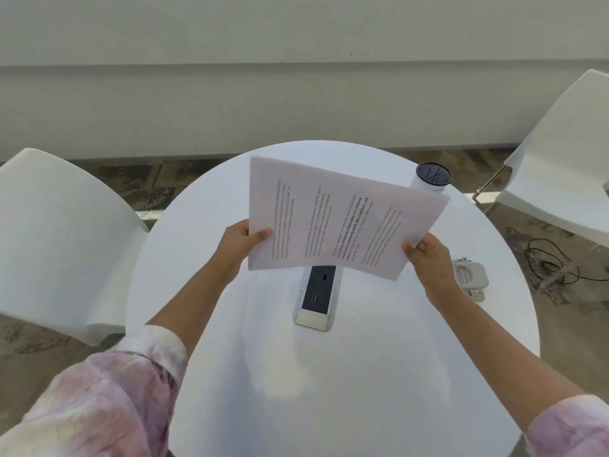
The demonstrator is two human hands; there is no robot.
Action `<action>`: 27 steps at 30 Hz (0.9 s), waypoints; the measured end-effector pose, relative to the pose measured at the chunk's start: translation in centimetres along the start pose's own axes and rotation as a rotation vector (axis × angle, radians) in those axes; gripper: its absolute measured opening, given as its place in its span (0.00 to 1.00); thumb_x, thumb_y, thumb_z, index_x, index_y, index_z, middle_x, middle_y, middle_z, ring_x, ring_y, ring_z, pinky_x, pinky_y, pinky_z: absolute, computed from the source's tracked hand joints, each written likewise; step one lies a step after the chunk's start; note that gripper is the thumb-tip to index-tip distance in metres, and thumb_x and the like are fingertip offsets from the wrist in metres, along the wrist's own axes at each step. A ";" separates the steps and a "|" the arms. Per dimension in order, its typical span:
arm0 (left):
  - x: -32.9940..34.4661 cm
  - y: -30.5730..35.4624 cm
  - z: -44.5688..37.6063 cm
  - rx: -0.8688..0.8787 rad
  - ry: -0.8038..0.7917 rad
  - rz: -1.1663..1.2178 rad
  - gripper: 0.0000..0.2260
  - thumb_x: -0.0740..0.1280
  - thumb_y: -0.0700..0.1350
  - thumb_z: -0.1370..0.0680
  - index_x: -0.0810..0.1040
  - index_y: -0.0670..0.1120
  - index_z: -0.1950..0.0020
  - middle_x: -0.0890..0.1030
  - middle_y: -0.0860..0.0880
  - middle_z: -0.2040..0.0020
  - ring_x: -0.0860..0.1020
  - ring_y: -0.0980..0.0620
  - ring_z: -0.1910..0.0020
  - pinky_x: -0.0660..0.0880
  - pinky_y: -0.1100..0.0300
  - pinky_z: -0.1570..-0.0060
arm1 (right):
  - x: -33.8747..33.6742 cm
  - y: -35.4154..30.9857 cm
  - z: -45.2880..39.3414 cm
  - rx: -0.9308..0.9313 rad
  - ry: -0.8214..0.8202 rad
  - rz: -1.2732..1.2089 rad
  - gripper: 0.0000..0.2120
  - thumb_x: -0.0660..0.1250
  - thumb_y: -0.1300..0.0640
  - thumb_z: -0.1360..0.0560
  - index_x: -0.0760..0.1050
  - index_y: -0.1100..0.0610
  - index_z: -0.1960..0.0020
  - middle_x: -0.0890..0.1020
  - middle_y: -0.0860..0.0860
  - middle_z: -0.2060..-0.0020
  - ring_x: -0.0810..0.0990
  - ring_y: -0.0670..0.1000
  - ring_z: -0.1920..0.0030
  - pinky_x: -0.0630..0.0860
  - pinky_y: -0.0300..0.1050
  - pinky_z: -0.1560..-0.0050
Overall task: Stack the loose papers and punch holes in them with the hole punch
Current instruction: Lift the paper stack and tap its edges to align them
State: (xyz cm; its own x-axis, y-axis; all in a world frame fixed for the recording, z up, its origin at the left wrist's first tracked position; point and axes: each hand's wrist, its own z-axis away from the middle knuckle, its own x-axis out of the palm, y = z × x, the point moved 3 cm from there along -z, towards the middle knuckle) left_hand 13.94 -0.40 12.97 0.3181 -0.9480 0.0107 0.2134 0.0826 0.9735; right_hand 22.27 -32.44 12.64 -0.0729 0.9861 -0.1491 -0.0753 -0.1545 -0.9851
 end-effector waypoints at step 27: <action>1.6 -2.4 0.7 0.000 0.057 -0.049 0.12 0.60 0.46 0.21 0.76 0.42 0.41 0.80 0.44 0.46 0.78 0.44 0.48 0.75 0.49 0.46 | 0.5 2.4 -0.6 0.012 0.044 0.189 0.16 0.64 0.62 0.25 0.68 0.54 0.38 0.75 0.48 0.40 0.75 0.50 0.42 0.72 0.46 0.44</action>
State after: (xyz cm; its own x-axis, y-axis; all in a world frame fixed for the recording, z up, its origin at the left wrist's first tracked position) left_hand 13.26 -2.34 10.84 0.3591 -0.9320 -0.0496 0.2294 0.0367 0.9726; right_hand 22.63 -32.29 10.11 -0.0429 0.9411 -0.3354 -0.0766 -0.3378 -0.9381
